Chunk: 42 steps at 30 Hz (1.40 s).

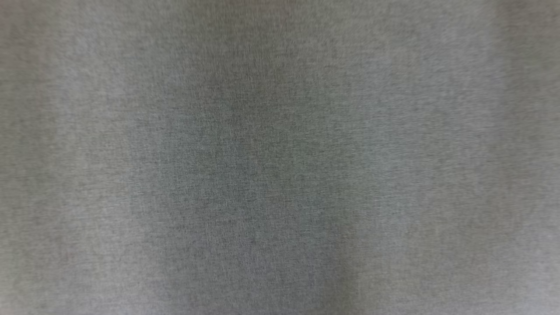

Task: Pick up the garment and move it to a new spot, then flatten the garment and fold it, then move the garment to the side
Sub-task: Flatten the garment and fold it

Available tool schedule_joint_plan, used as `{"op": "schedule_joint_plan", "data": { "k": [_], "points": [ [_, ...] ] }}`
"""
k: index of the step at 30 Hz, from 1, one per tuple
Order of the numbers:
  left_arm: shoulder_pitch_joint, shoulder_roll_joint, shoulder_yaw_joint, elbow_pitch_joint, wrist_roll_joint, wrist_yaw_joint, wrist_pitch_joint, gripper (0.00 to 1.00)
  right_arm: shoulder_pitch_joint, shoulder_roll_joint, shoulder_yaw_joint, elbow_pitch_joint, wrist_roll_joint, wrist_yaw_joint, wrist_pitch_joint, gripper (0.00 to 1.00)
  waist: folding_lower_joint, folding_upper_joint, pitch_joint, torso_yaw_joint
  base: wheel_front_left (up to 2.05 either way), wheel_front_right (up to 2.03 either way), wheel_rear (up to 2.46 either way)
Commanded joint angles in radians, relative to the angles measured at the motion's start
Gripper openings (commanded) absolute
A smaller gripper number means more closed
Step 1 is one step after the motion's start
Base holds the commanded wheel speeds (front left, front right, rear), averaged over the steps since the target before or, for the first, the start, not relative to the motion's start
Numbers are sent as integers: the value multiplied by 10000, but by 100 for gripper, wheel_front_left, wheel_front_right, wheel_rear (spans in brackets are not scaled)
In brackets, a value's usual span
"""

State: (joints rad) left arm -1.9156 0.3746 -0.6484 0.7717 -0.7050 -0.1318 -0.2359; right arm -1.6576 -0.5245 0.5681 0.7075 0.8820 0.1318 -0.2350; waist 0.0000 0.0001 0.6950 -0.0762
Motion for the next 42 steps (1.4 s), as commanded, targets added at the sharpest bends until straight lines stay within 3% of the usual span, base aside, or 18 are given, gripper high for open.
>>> {"op": "schedule_joint_plan", "data": {
  "k": [1,5,13,19,22,27,42],
  "points": [
    [676,165,196,-310,-355,26,-120,0,648,-211,58,-330,210,-23,-120,0,0,-1,-494,-8,0,0,0],
    [2846,808,566,-1736,-702,251,-255,0,2472,-607,141,-1465,417,-23,-234,0,0,-1,-1120,-30,0,0,0],
    [8052,1987,1277,-6106,-987,1983,-295,0,6744,-983,-749,-3845,445,-23,-306,0,0,-1,-2260,42,0,0,0],
    [11674,1953,1837,-8579,-1137,3216,-296,0,9974,-895,-1535,-5241,-203,-23,-309,0,0,-1,-3088,276,0,0,0],
    [13252,1812,2136,-9258,-1094,3486,-296,0,11316,-686,-1945,-5693,-401,-23,-213,0,0,-1,-3436,374,0,0,0],
    [14957,1406,2642,-9640,-988,3485,-298,0,12758,-369,-2454,-6002,-582,-23,21,0,0,-1,-3912,537,0,0,0],
    [19452,-394,3878,-8741,-387,2499,-300,0,16712,824,-3357,-6188,-1471,-23,788,0,0,-1,-5407,950,0,0,0]
  ]
}}
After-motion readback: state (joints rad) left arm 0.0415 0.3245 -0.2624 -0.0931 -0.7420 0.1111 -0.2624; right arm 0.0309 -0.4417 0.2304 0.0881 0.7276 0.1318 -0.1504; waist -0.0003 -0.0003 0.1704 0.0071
